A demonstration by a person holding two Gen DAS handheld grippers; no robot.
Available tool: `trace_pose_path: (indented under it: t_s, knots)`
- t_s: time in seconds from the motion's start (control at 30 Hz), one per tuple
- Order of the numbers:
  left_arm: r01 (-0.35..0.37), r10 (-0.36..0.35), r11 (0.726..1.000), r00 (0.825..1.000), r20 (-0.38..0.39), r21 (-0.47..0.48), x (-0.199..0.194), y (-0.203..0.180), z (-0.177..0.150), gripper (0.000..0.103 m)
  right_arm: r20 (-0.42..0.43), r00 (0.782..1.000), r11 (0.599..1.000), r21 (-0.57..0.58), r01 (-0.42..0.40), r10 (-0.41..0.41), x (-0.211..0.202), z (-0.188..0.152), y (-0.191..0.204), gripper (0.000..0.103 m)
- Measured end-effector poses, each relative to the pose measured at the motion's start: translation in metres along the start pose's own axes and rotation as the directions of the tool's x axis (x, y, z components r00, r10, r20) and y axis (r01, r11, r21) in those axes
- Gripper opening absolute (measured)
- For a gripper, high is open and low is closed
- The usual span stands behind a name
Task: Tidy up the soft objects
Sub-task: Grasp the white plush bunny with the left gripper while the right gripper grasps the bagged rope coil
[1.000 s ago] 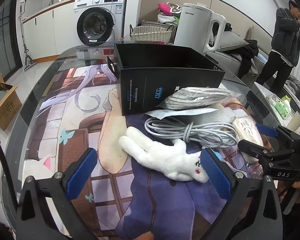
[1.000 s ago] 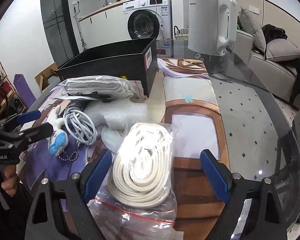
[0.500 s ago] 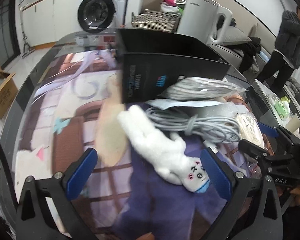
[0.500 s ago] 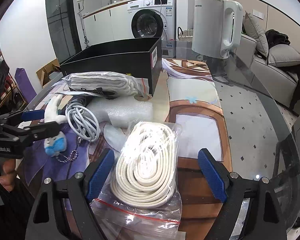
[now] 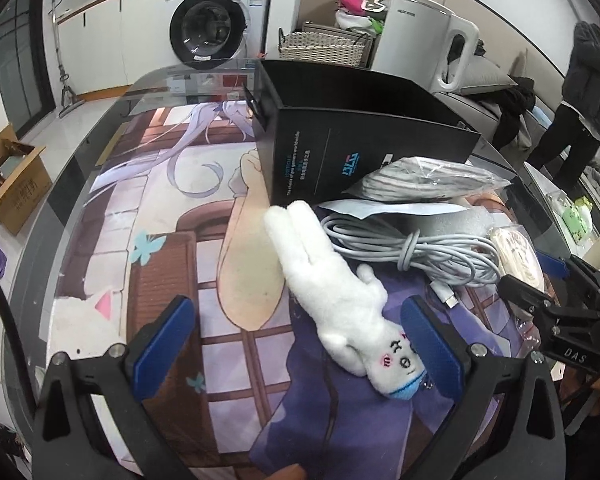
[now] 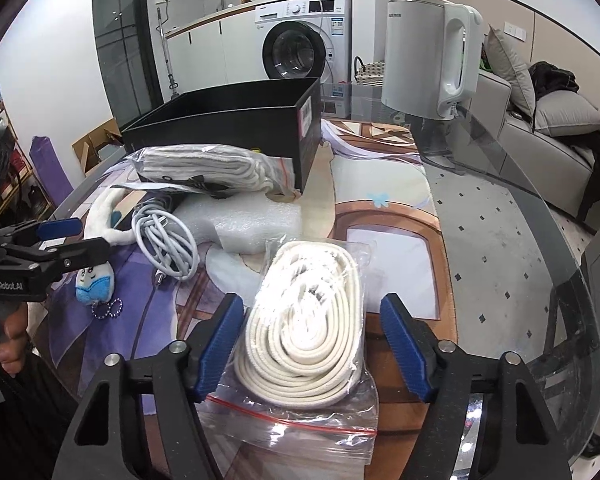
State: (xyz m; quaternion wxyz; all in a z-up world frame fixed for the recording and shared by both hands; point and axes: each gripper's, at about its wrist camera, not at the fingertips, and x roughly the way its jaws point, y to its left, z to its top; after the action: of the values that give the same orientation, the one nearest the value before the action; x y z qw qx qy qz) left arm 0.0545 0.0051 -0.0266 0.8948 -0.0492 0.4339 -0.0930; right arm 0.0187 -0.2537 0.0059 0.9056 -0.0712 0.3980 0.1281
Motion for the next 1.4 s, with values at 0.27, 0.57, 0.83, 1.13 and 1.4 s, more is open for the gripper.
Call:
trace_pose_path:
  t_s: [0.27,0.57,0.83,1.13,1.4]
  knots:
    - [0.017,-0.017,1.0,1.0,0.005,0.003,0.001,-0.001,0.001,0.098,0.003,1.0,1.0,-0.009,-0.003,0.003,-0.001,-0.001,0.001,0.063]
    - [0.079,-0.08,0.997,0.997,0.008,0.018,-0.001,-0.006,0.001,0.092,0.008,1.0,1.0,-0.014,-0.007,0.008,-0.001,-0.002,0.002,0.056]
    - [0.056,-0.058,0.997,0.998,0.033,0.055,-0.001,-0.01,0.0,0.065,0.015,1.0,0.999,-0.034,-0.014,0.014,-0.004,-0.003,0.006,0.048]
    - [0.094,-0.096,0.995,0.995,0.043,0.041,-0.004,-0.005,0.0,0.038,0.034,0.999,0.999,-0.028,-0.024,0.025,-0.009,-0.003,0.004,0.037]
    - [0.082,-0.086,0.995,0.994,0.069,0.05,-0.012,-0.006,-0.001,0.037,0.073,0.997,0.999,-0.005,-0.035,0.035,-0.02,-0.001,-0.001,0.035]
